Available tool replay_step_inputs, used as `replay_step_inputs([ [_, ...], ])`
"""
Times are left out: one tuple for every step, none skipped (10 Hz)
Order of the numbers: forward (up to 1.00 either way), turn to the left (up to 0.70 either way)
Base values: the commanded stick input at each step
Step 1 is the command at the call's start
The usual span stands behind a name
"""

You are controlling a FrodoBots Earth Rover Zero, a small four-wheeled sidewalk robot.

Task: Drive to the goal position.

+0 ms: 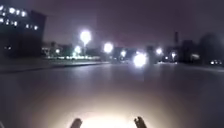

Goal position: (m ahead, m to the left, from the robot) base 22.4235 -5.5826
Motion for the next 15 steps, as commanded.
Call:
replay_step_inputs([
  [1.00, 0.00],
  [1.00, 0.00],
  [1.00, 0.00],
  [1.00, 0.00],
  [1.00, 0.00],
  [1.00, -0.16],
  [1.00, -0.40],
  [1.00, -0.40],
  [1.00, -0.40],
  [1.00, -0.40],
  [1.00, -0.40],
  [1.00, -0.40],
  [1.00, -0.40],
  [1.00, -0.40],
  [1.00, -0.40],
])
